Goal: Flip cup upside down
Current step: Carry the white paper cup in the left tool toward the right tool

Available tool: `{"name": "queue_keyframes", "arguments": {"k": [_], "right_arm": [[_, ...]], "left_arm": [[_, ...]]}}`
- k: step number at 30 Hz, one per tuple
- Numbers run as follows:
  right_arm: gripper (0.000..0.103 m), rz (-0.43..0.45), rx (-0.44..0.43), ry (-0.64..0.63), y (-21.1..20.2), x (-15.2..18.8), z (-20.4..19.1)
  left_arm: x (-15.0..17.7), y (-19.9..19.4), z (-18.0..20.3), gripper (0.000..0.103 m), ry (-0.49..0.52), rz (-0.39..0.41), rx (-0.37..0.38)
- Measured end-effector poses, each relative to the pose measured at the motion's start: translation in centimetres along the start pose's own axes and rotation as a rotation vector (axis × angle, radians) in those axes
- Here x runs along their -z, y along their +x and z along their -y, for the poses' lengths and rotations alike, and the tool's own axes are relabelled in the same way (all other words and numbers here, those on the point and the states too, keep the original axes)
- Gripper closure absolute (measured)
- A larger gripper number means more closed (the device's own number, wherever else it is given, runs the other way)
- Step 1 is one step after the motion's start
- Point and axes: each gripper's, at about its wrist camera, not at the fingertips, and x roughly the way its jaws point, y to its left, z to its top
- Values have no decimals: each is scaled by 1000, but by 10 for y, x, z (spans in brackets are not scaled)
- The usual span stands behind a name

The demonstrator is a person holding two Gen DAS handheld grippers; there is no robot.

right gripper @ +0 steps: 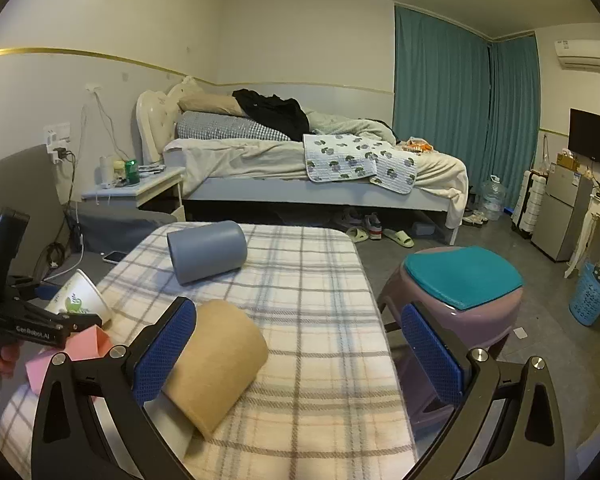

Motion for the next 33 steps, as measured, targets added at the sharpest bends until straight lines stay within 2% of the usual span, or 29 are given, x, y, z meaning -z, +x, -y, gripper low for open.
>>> {"name": "queue_keyframes", "arguments": {"k": [2,5,8,13,18,23,28,33], "right_arm": [[0,-5,0,9,0,1,2],[0,58,49,8,-12,-1,4],[0,114,71,-15,-28,-9,0],[0,141,58,-51,-59,-20,-6],[0,81,0,-15,-94,-15,-5],[0,-32,-63,76,-128,7,5],[0,-120,-61,87,-155,34,11],[0,-163,-61,101,-163,52,16]], "left_arm": [[-1,-2,5,38,22,9,-30],[-1,-12,14,38,55,34,-70],[-6,-32,19,38,33,67,-89],[-15,-87,42,38,-23,126,-99],[2,-148,85,38,-43,181,-103],[41,-187,130,38,-44,205,-106],[89,-191,150,38,-108,177,-74],[133,-168,152,38,-185,113,-91]]}}
